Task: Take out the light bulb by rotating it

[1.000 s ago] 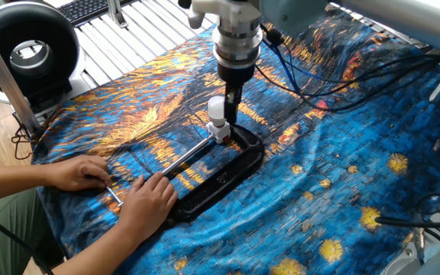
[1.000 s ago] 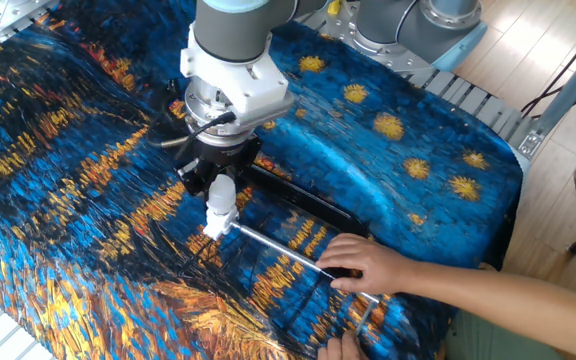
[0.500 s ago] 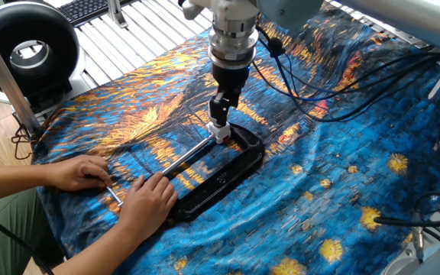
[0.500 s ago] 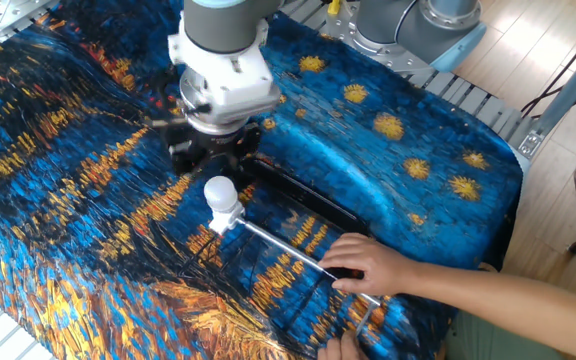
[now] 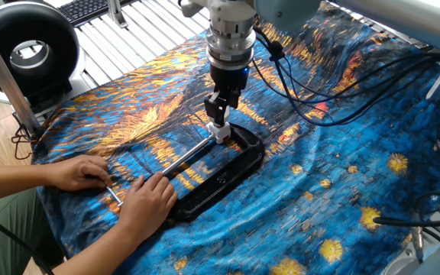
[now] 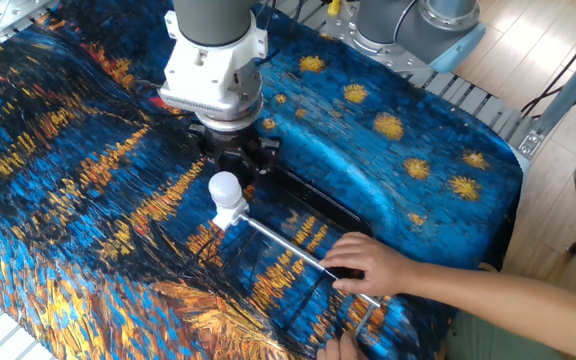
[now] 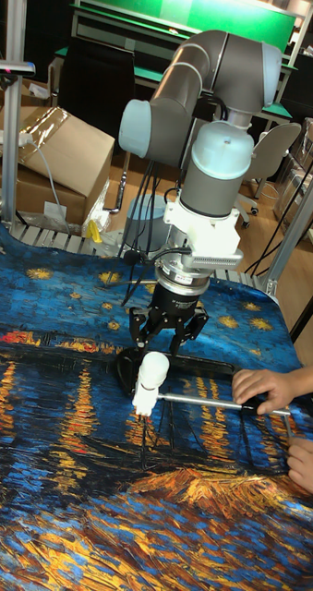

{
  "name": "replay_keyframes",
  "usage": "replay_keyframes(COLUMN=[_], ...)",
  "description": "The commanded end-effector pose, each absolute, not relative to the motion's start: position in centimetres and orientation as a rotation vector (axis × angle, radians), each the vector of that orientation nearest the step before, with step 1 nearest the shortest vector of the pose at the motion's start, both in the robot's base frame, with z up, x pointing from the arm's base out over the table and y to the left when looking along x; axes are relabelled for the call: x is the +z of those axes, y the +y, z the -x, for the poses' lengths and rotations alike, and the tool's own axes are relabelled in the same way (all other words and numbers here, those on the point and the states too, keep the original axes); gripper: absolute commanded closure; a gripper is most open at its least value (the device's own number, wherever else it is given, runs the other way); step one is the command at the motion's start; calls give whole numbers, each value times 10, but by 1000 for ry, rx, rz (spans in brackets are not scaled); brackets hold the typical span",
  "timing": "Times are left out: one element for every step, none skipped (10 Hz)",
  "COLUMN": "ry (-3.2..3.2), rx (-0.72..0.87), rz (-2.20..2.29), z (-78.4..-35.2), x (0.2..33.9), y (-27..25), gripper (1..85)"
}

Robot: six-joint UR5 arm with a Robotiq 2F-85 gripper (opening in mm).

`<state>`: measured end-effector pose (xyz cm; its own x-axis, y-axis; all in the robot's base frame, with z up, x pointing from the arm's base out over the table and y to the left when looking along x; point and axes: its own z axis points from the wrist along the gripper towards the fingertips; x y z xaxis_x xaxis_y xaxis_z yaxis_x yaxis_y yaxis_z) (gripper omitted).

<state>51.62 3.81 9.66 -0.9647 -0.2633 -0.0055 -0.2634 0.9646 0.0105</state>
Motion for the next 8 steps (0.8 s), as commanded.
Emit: replay_keyframes(ry=[3104, 3105, 3105, 3109, 3111, 3107, 3109, 3106], rx=[15, 15, 24, 37, 35, 37, 51, 63], rz=[355, 336, 326, 322, 315, 300, 278, 266], z=[-518, -518, -517, -515, -515, -516, -516, -517], x=[98, 100, 102, 103, 103, 103, 103, 103], y=[35, 35, 36, 37, 37, 37, 40, 42], gripper=[297, 297, 297, 297, 297, 297, 297, 297])
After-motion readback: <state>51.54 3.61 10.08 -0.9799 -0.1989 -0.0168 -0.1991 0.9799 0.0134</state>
